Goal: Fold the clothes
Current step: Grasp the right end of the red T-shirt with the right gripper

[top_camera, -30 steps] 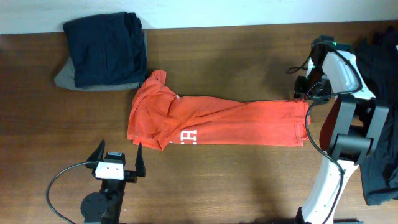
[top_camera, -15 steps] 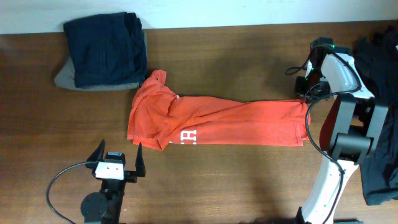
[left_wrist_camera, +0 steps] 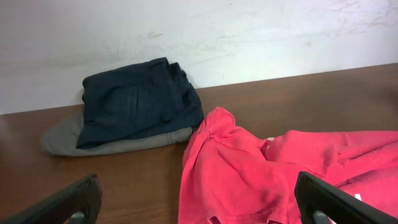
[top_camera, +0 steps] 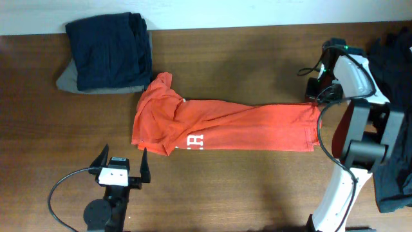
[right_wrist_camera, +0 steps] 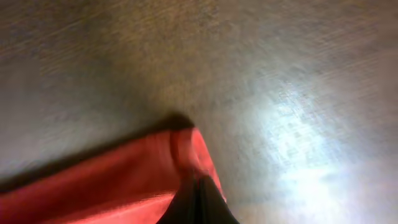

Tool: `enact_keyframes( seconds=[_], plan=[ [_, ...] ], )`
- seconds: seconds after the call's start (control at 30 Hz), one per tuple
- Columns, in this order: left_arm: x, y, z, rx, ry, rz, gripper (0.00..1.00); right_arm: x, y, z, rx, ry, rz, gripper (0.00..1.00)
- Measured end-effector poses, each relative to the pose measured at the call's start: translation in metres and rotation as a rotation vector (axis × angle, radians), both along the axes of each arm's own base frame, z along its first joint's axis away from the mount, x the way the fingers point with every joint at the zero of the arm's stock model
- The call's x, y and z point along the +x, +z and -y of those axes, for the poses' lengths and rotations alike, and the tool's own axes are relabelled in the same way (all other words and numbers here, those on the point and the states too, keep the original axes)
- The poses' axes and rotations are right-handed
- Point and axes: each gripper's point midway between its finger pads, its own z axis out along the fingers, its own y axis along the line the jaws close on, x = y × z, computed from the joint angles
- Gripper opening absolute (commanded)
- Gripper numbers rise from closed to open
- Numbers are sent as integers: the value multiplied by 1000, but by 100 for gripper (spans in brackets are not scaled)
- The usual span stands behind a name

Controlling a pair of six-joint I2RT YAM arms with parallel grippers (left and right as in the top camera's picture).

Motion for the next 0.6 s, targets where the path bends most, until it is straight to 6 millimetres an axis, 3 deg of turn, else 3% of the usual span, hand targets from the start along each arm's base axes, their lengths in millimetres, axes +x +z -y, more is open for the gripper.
enact_keyframes(
  seconds=[0.2, 0.27, 0.6],
  plan=[
    [0, 0, 0, 0, 0, 0, 99, -9, 58, -2, -14, -15, 79, 8],
    [0, 0, 0, 0, 0, 0, 99, -10, 67, -3, -11, -15, 95, 7],
    [0, 0, 0, 0, 0, 0, 99, -21, 72, -24, 101, -18, 72, 4]
  ],
)
